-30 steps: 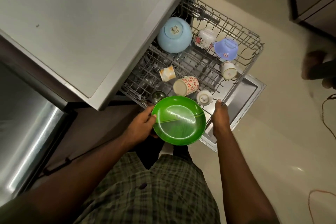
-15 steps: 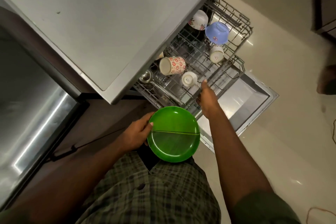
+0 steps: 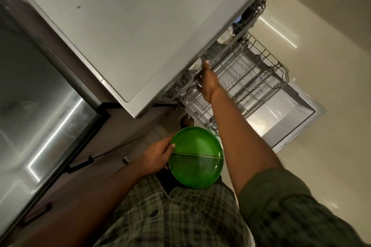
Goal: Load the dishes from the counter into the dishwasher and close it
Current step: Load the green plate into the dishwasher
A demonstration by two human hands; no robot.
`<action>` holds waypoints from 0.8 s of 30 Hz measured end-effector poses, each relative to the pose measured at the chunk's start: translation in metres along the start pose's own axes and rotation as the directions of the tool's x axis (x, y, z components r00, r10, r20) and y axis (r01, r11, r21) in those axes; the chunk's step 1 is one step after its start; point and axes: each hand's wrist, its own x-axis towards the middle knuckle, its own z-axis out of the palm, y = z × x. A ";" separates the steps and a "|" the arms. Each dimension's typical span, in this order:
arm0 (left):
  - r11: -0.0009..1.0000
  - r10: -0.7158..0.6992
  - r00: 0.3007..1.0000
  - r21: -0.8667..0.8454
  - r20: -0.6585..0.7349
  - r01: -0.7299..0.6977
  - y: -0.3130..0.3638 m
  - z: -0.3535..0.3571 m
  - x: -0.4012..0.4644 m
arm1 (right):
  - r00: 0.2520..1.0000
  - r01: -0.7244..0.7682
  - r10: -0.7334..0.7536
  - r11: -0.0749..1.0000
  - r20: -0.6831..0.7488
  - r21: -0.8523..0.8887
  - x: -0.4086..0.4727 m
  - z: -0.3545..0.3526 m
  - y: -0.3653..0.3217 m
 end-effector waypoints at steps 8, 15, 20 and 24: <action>0.995 -0.071 0.997 -0.068 0.033 0.073 0.000 0.000 0.026 | 0.992 0.057 -0.050 0.997 0.114 -0.053 0.027 0.021 0.001; 0.986 -0.065 0.997 -0.150 0.032 0.069 -0.027 0.025 0.080 | 0.997 0.077 -0.068 0.968 0.048 -0.240 0.007 -0.021 0.001; 0.991 -0.079 0.997 -0.103 0.014 0.080 -0.035 0.039 0.139 | 0.963 -0.119 -0.004 0.889 -0.268 -0.443 -0.021 -0.101 0.068; 0.984 -0.146 0.988 -0.091 0.051 0.150 -0.043 0.053 0.186 | 0.930 -0.314 0.211 0.880 -0.300 -0.356 -0.045 -0.134 0.152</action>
